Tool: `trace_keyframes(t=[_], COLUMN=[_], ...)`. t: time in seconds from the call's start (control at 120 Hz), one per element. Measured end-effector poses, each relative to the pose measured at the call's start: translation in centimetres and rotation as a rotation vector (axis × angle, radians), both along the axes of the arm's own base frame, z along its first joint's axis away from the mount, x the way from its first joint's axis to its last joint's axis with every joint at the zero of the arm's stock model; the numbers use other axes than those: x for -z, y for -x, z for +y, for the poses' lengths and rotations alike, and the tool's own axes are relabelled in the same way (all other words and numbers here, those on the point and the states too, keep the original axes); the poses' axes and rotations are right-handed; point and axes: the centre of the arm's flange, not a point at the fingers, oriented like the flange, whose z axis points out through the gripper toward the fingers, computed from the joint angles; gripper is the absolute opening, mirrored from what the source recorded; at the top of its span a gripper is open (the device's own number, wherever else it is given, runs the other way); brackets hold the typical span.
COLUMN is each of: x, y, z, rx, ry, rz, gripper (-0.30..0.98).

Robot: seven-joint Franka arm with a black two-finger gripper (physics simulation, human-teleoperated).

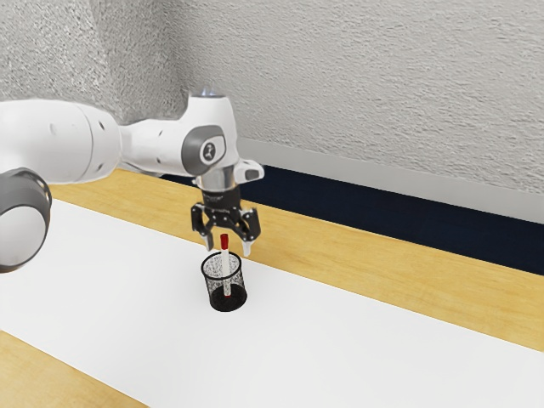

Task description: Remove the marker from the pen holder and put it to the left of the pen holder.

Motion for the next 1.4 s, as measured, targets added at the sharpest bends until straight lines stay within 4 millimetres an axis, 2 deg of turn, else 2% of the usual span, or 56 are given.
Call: trace_keyframes(t=[0.167,0.3,0.358,0.558,1.025,1.075,1.225,1.3,1.4], x=[-0.1,-0.7,-1.0,-1.0,-2.2,-3.4,-9.1,-11.7,-14.8], y=[0.1,0.0,0.1,0.4,0.4,0.8,4.3,4.9,4.5], z=[0.0,0.0,0.7,1.2,0.8,0.4,-0.3,0.0,1.7], rx=[-0.011,-0.014,-0.023,-0.031,-0.029,-0.023,-0.009,-0.008,-0.030], ry=[0.004,0.005,0.000,-0.005,-0.005,-0.003,0.012,0.009,-0.006], rz=[0.000,-0.007,-0.005,0.017,0.005,-0.009,-0.065,-0.105,-0.161], gripper=[0.64,0.41,0.33,0.12,-0.04,-0.06,-0.08,-0.08,-0.09])
